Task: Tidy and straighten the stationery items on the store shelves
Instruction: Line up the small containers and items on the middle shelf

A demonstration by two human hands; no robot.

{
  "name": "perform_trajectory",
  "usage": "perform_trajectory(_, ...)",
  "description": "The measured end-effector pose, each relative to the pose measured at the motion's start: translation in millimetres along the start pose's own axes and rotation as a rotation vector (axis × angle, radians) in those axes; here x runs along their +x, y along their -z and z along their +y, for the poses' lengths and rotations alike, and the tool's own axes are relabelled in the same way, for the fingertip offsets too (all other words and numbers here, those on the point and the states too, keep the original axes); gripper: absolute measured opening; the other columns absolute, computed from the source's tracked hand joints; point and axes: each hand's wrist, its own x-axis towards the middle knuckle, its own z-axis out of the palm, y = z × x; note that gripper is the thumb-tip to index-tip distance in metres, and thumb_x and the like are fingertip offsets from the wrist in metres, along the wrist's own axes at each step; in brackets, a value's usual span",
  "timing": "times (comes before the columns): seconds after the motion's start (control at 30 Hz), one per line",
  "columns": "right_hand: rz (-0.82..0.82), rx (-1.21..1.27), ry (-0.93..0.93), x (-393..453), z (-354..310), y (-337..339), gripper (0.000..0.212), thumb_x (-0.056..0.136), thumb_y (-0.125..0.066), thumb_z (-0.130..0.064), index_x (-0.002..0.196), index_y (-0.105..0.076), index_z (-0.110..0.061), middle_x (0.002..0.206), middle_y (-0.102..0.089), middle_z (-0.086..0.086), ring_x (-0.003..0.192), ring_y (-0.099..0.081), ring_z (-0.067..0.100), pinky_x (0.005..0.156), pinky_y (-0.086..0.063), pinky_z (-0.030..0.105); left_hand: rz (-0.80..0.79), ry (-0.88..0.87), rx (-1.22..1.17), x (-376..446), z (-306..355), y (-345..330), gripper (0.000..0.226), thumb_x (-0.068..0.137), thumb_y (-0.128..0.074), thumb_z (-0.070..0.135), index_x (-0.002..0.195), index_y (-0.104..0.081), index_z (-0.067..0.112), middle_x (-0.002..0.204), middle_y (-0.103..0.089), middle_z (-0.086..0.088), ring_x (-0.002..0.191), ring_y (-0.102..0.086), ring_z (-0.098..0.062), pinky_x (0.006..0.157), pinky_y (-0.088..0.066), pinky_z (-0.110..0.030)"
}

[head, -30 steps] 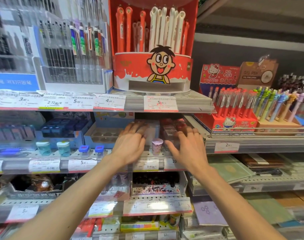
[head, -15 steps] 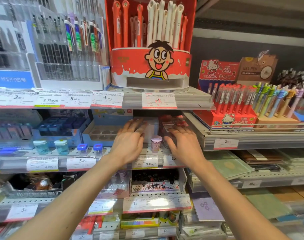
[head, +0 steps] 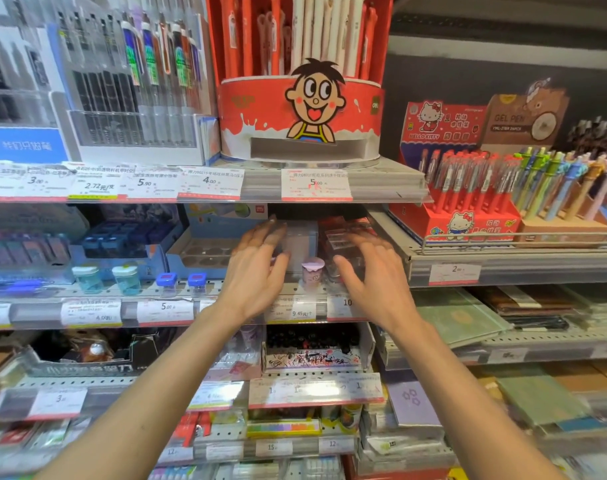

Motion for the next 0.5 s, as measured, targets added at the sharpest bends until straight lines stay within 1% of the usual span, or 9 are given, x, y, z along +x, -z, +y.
perform_trajectory(0.1,0.107,0.148,-0.04,-18,-6,5,0.039,0.097,-0.055,-0.041,0.128,-0.058,-0.018,0.125,-0.06,-0.002,0.117,-0.05,0.016,0.1,-0.041,0.035,0.129,0.061,-0.131,-20,7,5,0.048,0.097,-0.046,0.034,0.141,-0.049,0.017,0.147,-0.046,-0.005,0.136,-0.037,-0.02,0.111,-0.027,-0.029)
perform_trajectory(0.13,0.133,0.195,-0.061,-25,-8,7,0.035,0.096,-0.057,-0.039,0.125,-0.059,-0.018,0.121,-0.06,-0.004,0.113,-0.052,0.014,0.097,-0.043,0.033,0.169,0.071,-0.161,-28,8,6,0.045,0.097,-0.047,0.034,0.139,-0.051,0.018,0.142,-0.048,-0.003,0.133,-0.04,-0.019,0.11,-0.029,-0.028)
perform_trajectory(0.2,0.14,0.275,-0.093,-40,-13,6,0.03,0.096,-0.058,-0.036,0.121,-0.06,-0.019,0.115,-0.06,-0.006,0.107,-0.054,0.012,0.091,-0.044,0.03,0.231,0.105,-0.194,-46,9,7,0.04,0.097,-0.051,0.031,0.135,-0.053,0.018,0.133,-0.051,0.001,0.126,-0.045,-0.017,0.107,-0.036,-0.033)
perform_trajectory(0.27,0.096,0.343,-0.135,-56,-15,2,0.029,0.096,-0.058,-0.038,0.12,-0.06,-0.023,0.112,-0.059,-0.01,0.1,-0.056,0.009,0.084,-0.044,0.026,0.257,0.179,-0.218,-65,10,8,0.035,0.098,-0.054,0.027,0.132,-0.054,0.02,0.127,-0.052,0.004,0.121,-0.049,-0.014,0.103,-0.041,-0.036)
perform_trajectory(0.33,0.05,0.404,-0.173,-70,-15,-7,0.028,0.096,-0.057,-0.04,0.121,-0.059,-0.026,0.108,-0.06,-0.013,0.095,-0.058,0.007,0.081,-0.045,0.025,0.268,0.243,-0.223,-84,11,7,0.033,0.099,-0.057,0.025,0.131,-0.055,0.021,0.123,-0.052,0.007,0.115,-0.052,-0.01,0.098,-0.044,-0.032)
perform_trajectory(0.43,-0.027,0.5,-0.254,-90,-16,-24,0.024,0.094,-0.061,-0.038,0.117,-0.06,-0.03,0.098,-0.062,-0.015,0.086,-0.06,0.004,0.077,-0.053,0.031,0.271,0.326,-0.232,-114,7,6,0.029,0.099,-0.057,0.027,0.127,-0.057,0.024,0.116,-0.056,0.009,0.105,-0.058,-0.005,0.088,-0.049,-0.029)
perform_trajectory(0.5,-0.083,0.522,-0.283,-102,-20,-33,0.022,0.094,-0.061,-0.037,0.115,-0.06,-0.031,0.097,-0.063,-0.016,0.085,-0.059,0.001,0.075,-0.054,0.029,0.256,0.385,-0.251,-130,1,7,0.028,0.098,-0.058,0.024,0.126,-0.058,0.027,0.111,-0.06,0.012,0.101,-0.06,-0.003,0.086,-0.049,-0.026)
